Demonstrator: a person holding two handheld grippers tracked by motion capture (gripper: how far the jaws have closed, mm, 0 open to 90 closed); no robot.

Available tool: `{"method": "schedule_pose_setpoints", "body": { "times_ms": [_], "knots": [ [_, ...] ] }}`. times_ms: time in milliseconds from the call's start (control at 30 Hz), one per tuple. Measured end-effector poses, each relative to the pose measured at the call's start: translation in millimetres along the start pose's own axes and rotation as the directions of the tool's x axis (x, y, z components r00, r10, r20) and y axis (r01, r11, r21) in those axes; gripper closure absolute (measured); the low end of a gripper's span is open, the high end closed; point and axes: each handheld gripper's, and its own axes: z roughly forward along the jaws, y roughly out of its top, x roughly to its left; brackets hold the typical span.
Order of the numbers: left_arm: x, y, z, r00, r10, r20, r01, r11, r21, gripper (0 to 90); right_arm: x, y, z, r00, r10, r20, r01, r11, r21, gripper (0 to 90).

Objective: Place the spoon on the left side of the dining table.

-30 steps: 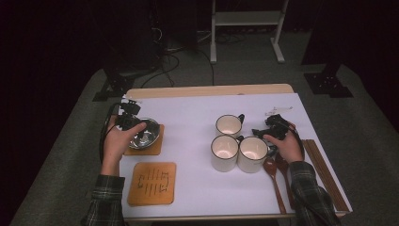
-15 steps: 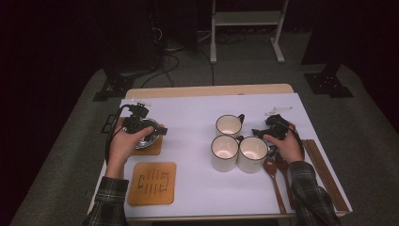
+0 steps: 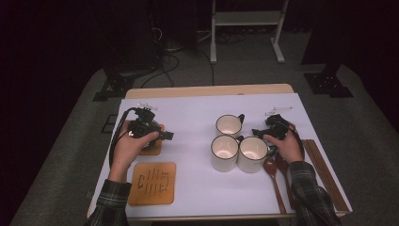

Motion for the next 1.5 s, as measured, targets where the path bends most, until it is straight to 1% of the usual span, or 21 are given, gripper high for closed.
{"method": "schedule_pose_setpoints", "body": {
  "times_ms": [67, 233, 500, 600, 700, 767, 900, 1067, 1200, 1333, 1500],
  "knots": [
    [-3.1, -0.9, 1.1, 1.0, 0.005, 0.002, -0.005, 1.0, -0.002, 31.3, 0.0, 0.0, 0.0, 1.0, 0.0, 0.0, 0.0, 1.0, 0.0, 19.4],
    [-12.1, -3.0, 4.5, 0.9993, 0.033, 0.017, -0.033, 0.9994, 0.005, 31.0, 0.0, 0.0, 0.0, 1.0, 0.0, 0.0, 0.0, 1.0, -0.001, 19.4],
    [-22.0, -10.7, 8.6, 0.9981, 0.054, 0.028, -0.055, 0.9984, 0.011, 30.9, 0.0, 0.0, 0.0, 1.0, -0.001, 0.0, 0.001, 1.0, -0.001, 19.4],
    [-25.9, -13.3, 10.0, 0.9971, 0.064, 0.04, -0.064, 0.9979, 0.011, 30.6, 0.0, 0.0, 0.0, 1.0, -0.001, 0.0, 0.001, 1.0, 0.0, 19.4],
    [-30.6, -15.6, 10.7, 0.9957, 0.075, 0.053, -0.076, 0.9971, 0.005, 30.6, 0.0, 0.0, 0.0, 1.0, -0.001, 0.0, 0.001, 1.0, -0.001, 19.4],
    [-34.0, -17.0, 11.8, 0.9942, 0.091, 0.057, -0.092, 0.9958, 0.004, 30.6, 0.0, 0.0, 0.0, 1.0, -0.001, 0.0, 0.001, 1.0, 0.0, 19.4],
    [-40.2, -20.0, 15.8, 0.992, 0.107, 0.068, -0.107, 0.9942, 0.008, 29.0, 0.1, 0.0, 0.0, 1.0, -0.001, 0.0, 0.001, 1.0, -0.001, 19.4],
    [-46.3, -25.1, 24.0, 0.9896, 0.119, 0.08, -0.121, 0.9924, 0.023, 27.3, 0.0, 0.0, 0.0, 1.0, -0.001, 0.0, 0.001, 1.0, -0.001, 19.4],
    [-50.8, -28.7, 29.9, 0.986, 0.143, 0.086, -0.147, 0.9884, 0.039, 25.2, 0.0, 0.0, 0.0, 1.0, -0.001, 0.0, 0.001, 1.0, 0.0, 19.4],
    [-55.1, -32.3, 34.5, 0.9851, 0.149, 0.086, -0.153, 0.9874, 0.04, 23.5, 0.1, 0.0, 0.0, 1.0, 0.0, 0.0, 0.0, 1.0, 0.0, 19.4],
    [-62.1, -37.4, 40.7, 0.9804, 0.176, 0.089, -0.181, 0.982, 0.054, 21.3, 0.0, 0.0, 0.0, 1.0, 0.0, 0.0, 0.0, 1.0, 0.0, 19.4]
  ]
}}
